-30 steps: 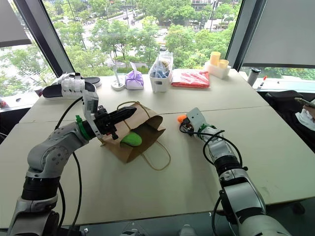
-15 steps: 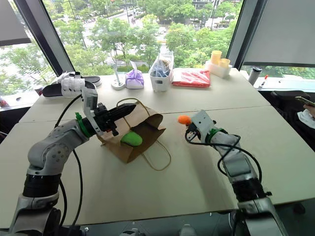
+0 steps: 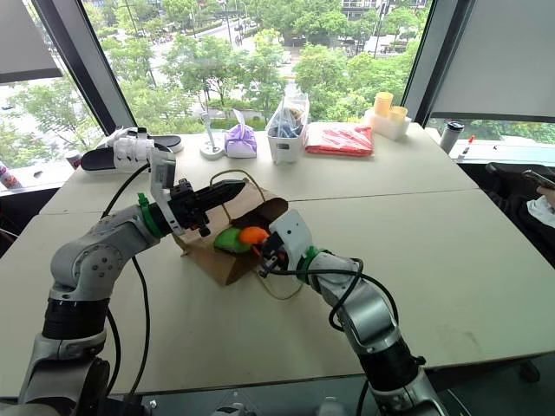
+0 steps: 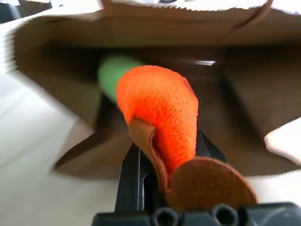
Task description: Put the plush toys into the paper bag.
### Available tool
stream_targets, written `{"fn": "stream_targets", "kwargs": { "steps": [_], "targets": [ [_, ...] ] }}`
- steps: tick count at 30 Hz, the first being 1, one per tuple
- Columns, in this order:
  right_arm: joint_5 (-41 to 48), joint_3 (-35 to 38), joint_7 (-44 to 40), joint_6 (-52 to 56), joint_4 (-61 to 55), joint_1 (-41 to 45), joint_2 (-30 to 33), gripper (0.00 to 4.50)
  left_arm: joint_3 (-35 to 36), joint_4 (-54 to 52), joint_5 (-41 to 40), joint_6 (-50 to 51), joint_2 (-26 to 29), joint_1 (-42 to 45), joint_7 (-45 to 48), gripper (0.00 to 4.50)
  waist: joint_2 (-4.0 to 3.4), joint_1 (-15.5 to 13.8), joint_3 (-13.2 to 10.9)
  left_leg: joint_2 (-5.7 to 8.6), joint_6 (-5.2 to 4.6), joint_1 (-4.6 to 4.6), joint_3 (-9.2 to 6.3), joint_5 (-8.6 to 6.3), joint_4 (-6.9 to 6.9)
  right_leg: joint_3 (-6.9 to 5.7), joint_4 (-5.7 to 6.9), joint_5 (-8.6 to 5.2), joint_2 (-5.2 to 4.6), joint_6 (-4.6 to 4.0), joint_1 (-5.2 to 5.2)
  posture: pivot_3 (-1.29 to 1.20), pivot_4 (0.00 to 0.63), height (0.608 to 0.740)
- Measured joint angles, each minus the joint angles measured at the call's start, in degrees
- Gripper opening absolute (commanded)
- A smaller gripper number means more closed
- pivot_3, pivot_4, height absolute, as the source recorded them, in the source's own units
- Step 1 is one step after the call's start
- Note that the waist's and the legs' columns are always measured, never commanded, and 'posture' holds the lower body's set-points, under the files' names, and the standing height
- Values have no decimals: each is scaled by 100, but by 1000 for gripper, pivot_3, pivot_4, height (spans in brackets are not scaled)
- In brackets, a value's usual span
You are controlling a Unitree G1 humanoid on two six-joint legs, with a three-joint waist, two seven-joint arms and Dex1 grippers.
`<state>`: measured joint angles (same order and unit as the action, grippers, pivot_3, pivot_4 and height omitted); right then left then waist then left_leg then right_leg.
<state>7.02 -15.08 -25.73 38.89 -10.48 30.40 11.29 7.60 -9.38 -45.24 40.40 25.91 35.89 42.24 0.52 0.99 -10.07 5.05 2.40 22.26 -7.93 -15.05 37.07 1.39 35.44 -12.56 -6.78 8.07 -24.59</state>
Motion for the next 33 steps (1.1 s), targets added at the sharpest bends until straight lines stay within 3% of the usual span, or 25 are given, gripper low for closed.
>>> {"fn": "stream_targets", "kwargs": {
  "steps": [10, 13, 19, 23, 33],
  "targets": [
    [-334, 86, 252, -1542, 2809, 1241, -651, 99, 46, -444, -285, 187, 0, -54, -255, 0, 0, 23, 0, -1, 10, 2, 0, 6, -6, 1, 1, 0, 1, 0, -8, 0, 150, 740],
    [-385, 171, 307, -1956, 3701, 1634, -857, 1283, 60, -485, -306, 189, -15, -109, -341, 0, 0, 35, 0, -1, 11, 3, 0, 6, -6, 1, 2, 0, 1, -1, -8, 0, 150, 740],
    [-516, 224, 181, -2527, 4666, 1984, -1012, 4465, 67, -535, -374, 184, -25, -156, -423, 0, 0, 63, 0, 0, 13, 4, -3, 7, -7, 1, 2, 0, 1, -1, -8, 0, 150, 740],
    [-574, 134, -152, -2322, 4026, 1548, -758, 4465, 84, -491, -356, 139, -11, -163, -423, 0, -1, 77, 0, 1, 12, 6, -5, 7, -7, 0, 2, 0, 1, 0, -9, 0, 150, 740],
    [133, 566, -980, -19, -585, -304, 922, 4465, 103, -60, -155, -83, 70, -136, -230, 0, -1, 94, 0, 0, -14, 11, -4, -8, -5, 0, 0, 0, 1, 0, -12, 0, 150, 740]
  ]
}}
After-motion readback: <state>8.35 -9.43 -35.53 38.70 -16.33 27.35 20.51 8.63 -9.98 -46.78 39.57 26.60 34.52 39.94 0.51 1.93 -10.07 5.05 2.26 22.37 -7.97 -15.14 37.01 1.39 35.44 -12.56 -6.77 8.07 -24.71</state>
